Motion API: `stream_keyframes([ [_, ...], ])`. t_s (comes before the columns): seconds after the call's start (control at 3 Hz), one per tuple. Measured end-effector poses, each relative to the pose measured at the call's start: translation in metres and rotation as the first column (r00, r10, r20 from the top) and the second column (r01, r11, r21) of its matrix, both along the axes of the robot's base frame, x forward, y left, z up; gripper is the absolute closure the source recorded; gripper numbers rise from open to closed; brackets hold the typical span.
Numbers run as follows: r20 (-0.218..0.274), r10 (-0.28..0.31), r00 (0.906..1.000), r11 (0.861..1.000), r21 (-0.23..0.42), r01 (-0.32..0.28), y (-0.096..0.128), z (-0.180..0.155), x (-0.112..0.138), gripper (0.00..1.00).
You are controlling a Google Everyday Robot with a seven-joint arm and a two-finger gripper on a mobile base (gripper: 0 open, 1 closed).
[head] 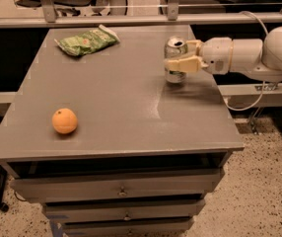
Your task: Knock 7up can over
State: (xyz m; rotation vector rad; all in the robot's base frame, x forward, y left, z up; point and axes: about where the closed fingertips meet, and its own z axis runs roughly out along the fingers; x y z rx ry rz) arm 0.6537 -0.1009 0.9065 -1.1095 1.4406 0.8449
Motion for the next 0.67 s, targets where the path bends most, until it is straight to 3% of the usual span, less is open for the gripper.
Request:
stream_keyframes([
  [0.33, 0.037, 0.077, 0.9964, 0.986, -0.152, -0.07, 0.015, 0.014, 0.005, 1.0],
  [0.67, 0.067, 0.173, 0.9827, 0.925, -0.355, -0.138, 0.029, 0.022, 0.001, 1.0],
])
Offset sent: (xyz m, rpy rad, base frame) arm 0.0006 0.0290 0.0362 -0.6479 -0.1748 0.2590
